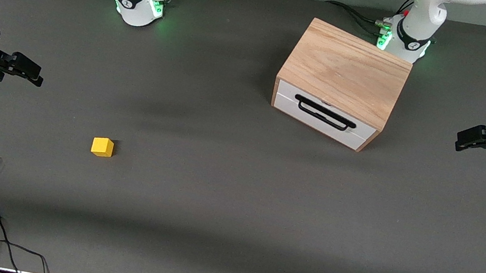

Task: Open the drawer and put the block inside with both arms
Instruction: 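Move the left gripper toward the drawer's black handle, then lower the left gripper onto the handle while the right gripper approaches the cube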

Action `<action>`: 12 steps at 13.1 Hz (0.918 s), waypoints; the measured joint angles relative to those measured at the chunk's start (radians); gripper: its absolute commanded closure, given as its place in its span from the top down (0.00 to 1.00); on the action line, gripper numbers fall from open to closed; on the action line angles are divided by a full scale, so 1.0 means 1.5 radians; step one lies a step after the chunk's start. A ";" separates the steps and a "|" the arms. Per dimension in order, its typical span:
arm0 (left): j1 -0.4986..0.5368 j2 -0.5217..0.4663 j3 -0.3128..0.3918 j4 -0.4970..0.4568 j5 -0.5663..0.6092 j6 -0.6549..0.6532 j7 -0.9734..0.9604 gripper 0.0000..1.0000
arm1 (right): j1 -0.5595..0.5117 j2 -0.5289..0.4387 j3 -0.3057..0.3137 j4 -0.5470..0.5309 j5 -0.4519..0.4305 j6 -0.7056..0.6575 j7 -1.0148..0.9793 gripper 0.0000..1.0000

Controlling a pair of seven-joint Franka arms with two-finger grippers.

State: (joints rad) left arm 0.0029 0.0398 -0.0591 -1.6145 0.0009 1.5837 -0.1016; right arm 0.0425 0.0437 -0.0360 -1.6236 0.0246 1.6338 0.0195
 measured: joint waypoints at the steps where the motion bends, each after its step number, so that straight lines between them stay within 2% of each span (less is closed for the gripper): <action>1: -0.007 0.000 -0.001 0.000 0.000 0.000 -0.017 1.00 | 0.000 0.002 0.000 0.000 0.000 0.000 0.000 1.00; 3: -0.043 0.001 -0.003 -0.001 0.000 0.000 -0.089 1.00 | 0.000 0.008 0.000 0.000 0.000 0.004 0.000 1.00; 6: -0.138 0.009 -0.007 -0.007 0.001 0.000 -0.245 1.00 | 0.000 0.019 -0.001 0.000 0.000 0.013 0.000 1.00; 9: -0.238 0.029 -0.009 -0.010 0.003 0.001 -0.449 1.00 | 0.000 0.036 -0.001 0.000 0.000 0.030 0.000 1.00; 12: -0.308 0.050 -0.010 -0.010 0.004 0.009 -0.651 1.00 | 0.000 0.057 -0.001 -0.001 0.000 0.038 0.000 1.00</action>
State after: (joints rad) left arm -0.4594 0.1143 -0.0738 -1.6290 0.0066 1.5973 -1.0785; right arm 0.0422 0.1286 -0.0373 -1.6248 0.0246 1.6907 0.0190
